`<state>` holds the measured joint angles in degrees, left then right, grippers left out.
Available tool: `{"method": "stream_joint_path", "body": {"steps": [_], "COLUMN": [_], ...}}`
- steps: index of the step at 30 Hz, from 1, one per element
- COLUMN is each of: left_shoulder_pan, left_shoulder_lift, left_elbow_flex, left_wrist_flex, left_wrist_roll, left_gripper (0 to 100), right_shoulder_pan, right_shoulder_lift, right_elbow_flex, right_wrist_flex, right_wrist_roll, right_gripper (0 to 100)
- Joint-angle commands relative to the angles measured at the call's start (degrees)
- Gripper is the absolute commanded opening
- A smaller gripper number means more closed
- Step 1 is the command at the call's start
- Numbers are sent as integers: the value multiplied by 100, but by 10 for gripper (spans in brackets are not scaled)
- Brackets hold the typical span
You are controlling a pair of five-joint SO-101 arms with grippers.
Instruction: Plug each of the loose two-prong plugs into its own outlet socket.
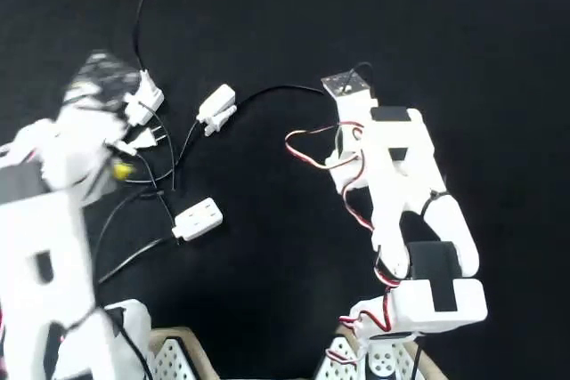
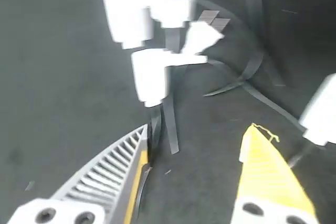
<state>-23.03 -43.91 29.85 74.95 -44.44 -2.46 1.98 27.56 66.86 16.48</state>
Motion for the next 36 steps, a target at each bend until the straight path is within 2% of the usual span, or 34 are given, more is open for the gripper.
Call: {"method": "stream_joint_path", "body": {"steps": [1,7,10,14,16,26,31,36], "left_shoulder_pan": [-321,-303,-330,-330,-338,-295,-295,-295], "left_shoulder_lift": [-949,-2752,-3877,-5354,-6022,-5873,-5873,-5873], "left_elbow_flex": [945,4040,5402,6378,6598,6756,6756,6756], "left_wrist_flex": [-123,-1327,-1802,-1644,-1301,-1486,-1486,-1486], "left_wrist_roll": [9,563,659,624,624,615,615,615], "left_gripper": [275,274,274,274,274,274,274,274], "right_shoulder_pan": [-747,-2268,-2716,-2901,-2875,-2558,-2356,-2558], "right_shoulder_lift": [-4,523,1182,2167,2624,4409,4998,5613], "right_elbow_flex": [-576,-1543,-2229,-3319,-3916,-6281,-7222,-8136], "right_wrist_flex": [-26,-316,-659,-1116,-1143,-879,-396,202], "right_wrist_roll": [-976,-2752,-3886,-5547,-6084,-7341,-7534,-7525], "right_gripper": [20,90,100,100,100,100,100,100]}}
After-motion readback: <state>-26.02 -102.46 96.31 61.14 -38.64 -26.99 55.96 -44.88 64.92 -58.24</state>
